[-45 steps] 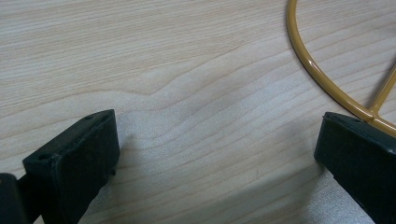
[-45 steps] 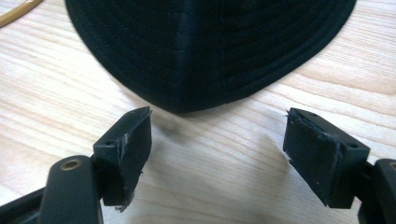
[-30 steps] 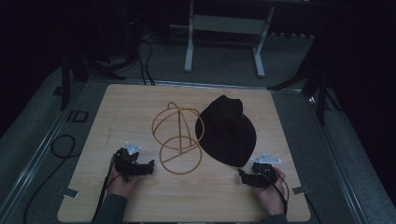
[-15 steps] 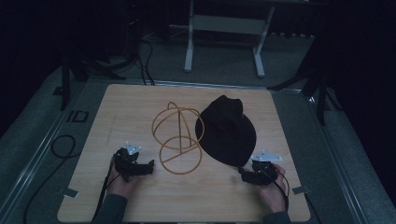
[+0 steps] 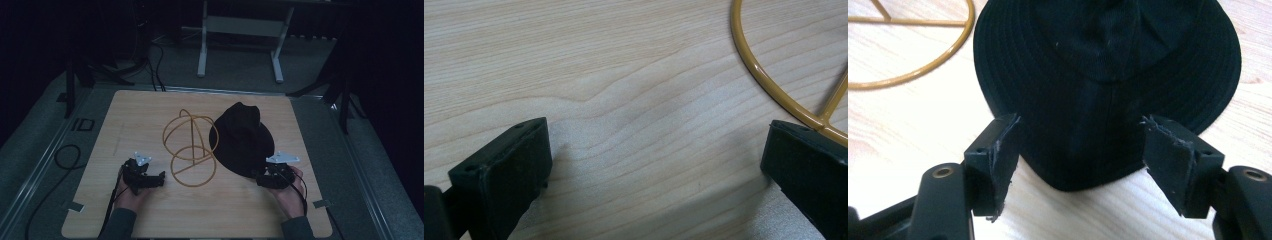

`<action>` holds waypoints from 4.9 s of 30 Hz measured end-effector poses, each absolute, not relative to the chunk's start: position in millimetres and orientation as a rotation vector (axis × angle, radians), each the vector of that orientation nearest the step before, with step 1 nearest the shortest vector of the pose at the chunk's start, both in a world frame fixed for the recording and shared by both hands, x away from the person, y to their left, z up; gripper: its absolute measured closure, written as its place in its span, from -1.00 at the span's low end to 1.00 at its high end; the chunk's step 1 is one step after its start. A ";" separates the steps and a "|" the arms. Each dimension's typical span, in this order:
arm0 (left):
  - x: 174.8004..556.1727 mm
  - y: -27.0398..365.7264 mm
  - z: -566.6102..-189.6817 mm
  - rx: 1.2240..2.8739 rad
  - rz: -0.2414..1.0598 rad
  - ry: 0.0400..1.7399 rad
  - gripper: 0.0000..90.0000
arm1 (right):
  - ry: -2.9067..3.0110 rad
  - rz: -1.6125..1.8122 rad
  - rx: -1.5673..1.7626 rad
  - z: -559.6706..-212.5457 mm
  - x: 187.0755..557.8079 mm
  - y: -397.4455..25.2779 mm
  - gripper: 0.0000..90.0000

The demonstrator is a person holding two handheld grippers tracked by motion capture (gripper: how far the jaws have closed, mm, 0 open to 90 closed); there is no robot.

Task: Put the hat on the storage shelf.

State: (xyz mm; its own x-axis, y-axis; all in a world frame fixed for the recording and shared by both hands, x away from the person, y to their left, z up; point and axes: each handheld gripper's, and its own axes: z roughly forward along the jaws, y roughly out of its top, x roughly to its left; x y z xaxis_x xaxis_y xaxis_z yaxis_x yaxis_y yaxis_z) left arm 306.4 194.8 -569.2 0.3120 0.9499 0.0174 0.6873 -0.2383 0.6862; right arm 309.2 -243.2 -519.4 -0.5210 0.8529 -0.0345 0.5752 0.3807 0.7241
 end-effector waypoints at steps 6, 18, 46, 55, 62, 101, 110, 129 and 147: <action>306.4 194.9 -569.2 2.009 0.594 1.444 -0.99 | 2.252 0.939 1.252 -517.7 320.0 -242.5 -0.29; 306.4 194.6 -569.3 2.003 0.593 1.446 -0.99 | 2.284 0.885 1.239 -508.2 338.5 -236.1 -0.24; 306.3 194.4 -569.2 2.002 0.592 1.448 -0.99 | 2.397 0.727 1.229 -477.9 385.3 -219.1 -0.05; 306.4 194.4 -569.2 2.002 0.592 1.447 -0.99 | 2.450 0.631 1.249 -472.2 402.7 -209.5 -0.08; 306.4 194.4 -569.2 2.002 0.592 1.447 -0.99 | 2.477 0.553 1.265 -467.6 416.2 -200.6 -0.09; 306.7 194.0 -569.3 2.004 0.590 1.443 -0.99 | 2.612 0.493 1.272 -455.8 438.9 -184.3 0.94; 306.6 194.3 -569.0 2.009 0.589 1.443 -0.99 | 2.608 0.540 1.224 -446.4 434.6 -179.6 0.95; 306.6 194.1 -569.2 2.006 0.590 1.443 -0.99 | 2.582 0.575 1.131 -427.4 425.9 -176.8 0.95; 306.6 194.1 -569.2 2.006 0.590 1.444 -0.99 | 2.574 0.570 1.045 -407.3 415.1 -176.6 0.95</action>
State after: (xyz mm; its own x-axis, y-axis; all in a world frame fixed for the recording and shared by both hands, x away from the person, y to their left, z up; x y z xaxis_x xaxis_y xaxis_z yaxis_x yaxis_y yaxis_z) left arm 306.6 194.1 -569.2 0.3119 0.9500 0.0134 0.6875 -0.2354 0.6869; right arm 415.1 -176.6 -407.3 -0.6885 0.7138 -0.1283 0.5930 0.6560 0.4669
